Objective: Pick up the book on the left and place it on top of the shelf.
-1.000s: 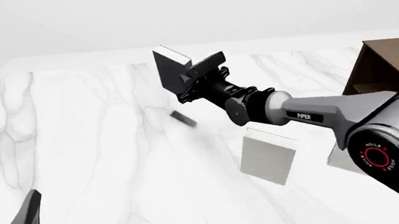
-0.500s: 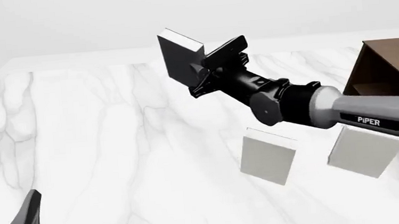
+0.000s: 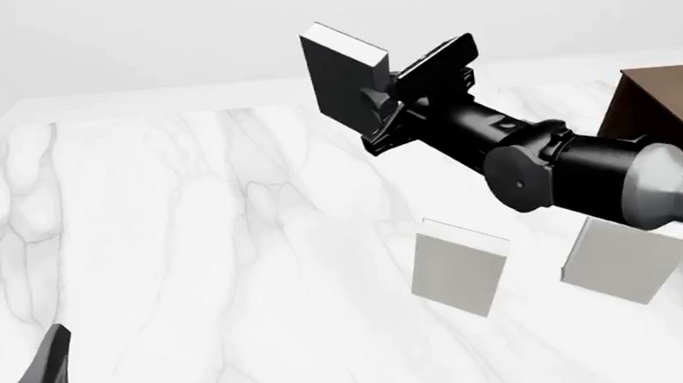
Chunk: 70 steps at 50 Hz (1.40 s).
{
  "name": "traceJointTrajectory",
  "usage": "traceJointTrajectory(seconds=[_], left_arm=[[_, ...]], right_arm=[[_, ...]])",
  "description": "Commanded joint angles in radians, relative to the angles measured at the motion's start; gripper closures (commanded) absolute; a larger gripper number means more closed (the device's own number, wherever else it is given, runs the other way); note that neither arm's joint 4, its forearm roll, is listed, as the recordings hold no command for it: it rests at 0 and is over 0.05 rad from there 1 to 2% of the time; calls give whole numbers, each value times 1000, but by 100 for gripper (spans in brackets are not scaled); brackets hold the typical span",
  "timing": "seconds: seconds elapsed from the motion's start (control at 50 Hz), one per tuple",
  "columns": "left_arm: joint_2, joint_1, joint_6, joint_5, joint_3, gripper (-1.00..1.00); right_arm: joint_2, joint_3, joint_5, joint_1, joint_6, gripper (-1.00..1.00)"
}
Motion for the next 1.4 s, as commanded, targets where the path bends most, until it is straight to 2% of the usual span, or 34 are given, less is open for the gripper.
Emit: traceJointTrajectory(seconds=[0.02, 0.48, 0.68, 1.0, 1.14, 1.4], left_arm=[[0, 0, 0, 0, 0, -100], [0, 0, 0, 0, 0, -100], [0, 0, 0, 0, 0, -100], [0, 0, 0, 0, 0, -100], [0, 0, 0, 0, 0, -100], [0, 0, 0, 0, 0, -100]], right_arm=[[-89, 38, 15, -43, -8, 100], [-314, 161, 79, -150, -38, 100], [-444, 203, 145, -218, -79, 100], [-588, 222, 233, -281, -138, 100], [-610, 216, 251, -314, -174, 100], [-649, 199, 299, -396, -201, 100]])
